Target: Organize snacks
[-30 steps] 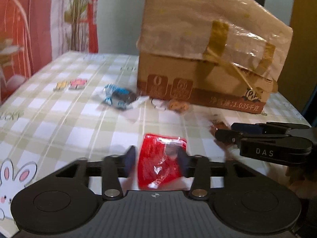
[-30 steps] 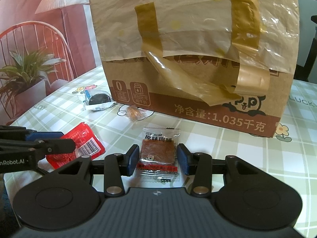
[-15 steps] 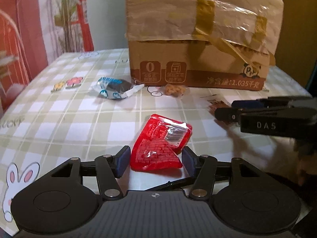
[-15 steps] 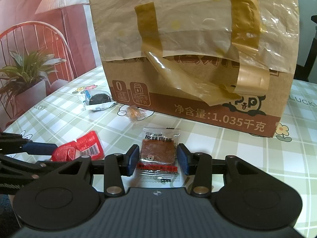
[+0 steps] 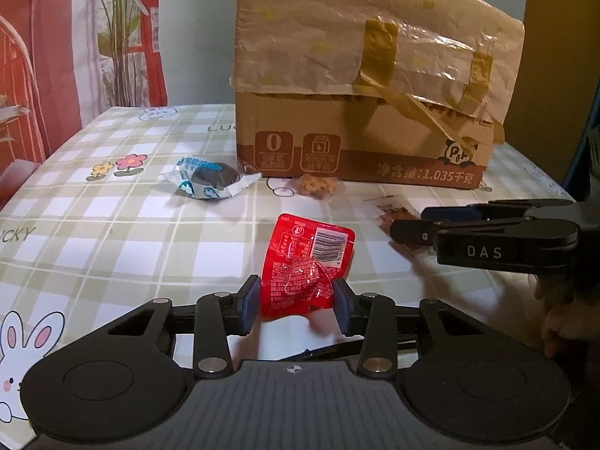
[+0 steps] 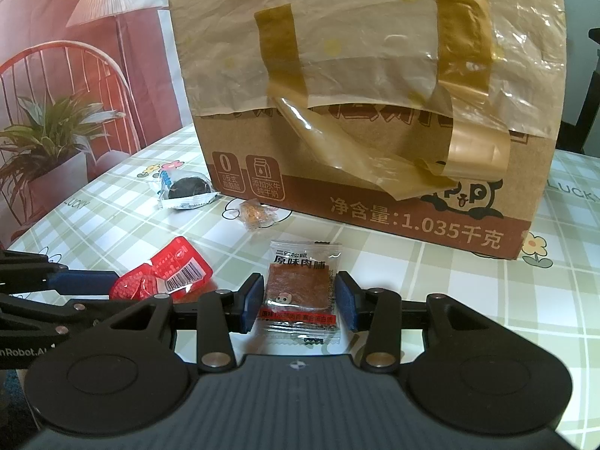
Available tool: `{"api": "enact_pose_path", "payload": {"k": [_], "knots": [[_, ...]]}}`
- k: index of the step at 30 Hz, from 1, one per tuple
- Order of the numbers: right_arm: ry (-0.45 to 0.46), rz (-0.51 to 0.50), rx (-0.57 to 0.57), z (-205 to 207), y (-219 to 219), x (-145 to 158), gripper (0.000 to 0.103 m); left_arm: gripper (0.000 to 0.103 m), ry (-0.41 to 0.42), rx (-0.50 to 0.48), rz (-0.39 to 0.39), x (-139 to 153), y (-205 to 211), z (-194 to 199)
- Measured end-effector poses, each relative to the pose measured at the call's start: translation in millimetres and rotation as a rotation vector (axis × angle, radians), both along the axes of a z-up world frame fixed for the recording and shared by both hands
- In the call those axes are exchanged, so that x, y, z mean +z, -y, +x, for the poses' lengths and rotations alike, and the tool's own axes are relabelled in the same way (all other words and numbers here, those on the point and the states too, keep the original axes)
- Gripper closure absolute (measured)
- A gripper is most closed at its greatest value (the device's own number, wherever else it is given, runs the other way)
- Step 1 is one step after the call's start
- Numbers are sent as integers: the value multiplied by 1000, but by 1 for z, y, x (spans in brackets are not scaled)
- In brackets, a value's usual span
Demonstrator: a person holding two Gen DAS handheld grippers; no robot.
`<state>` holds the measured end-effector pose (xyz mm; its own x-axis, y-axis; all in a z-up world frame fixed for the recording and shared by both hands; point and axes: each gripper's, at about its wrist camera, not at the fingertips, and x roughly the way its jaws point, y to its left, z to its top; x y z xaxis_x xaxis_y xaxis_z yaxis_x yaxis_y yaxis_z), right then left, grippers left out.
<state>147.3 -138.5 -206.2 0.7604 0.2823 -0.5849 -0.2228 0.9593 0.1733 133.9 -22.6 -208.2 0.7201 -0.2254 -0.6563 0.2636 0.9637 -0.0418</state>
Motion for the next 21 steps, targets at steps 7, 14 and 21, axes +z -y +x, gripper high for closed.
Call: {"api": "enact_pose_path", "payload": {"k": [7, 14, 21], "knots": [[7, -10, 4, 0, -1, 1, 58, 60, 49, 14, 1, 11, -3, -3], [97, -63, 28, -17, -8, 10, 58, 60, 117, 34, -3, 30, -7, -8], [224, -84, 78, -34, -14, 47, 58, 60, 227, 38, -44, 77, -9, -7]]}}
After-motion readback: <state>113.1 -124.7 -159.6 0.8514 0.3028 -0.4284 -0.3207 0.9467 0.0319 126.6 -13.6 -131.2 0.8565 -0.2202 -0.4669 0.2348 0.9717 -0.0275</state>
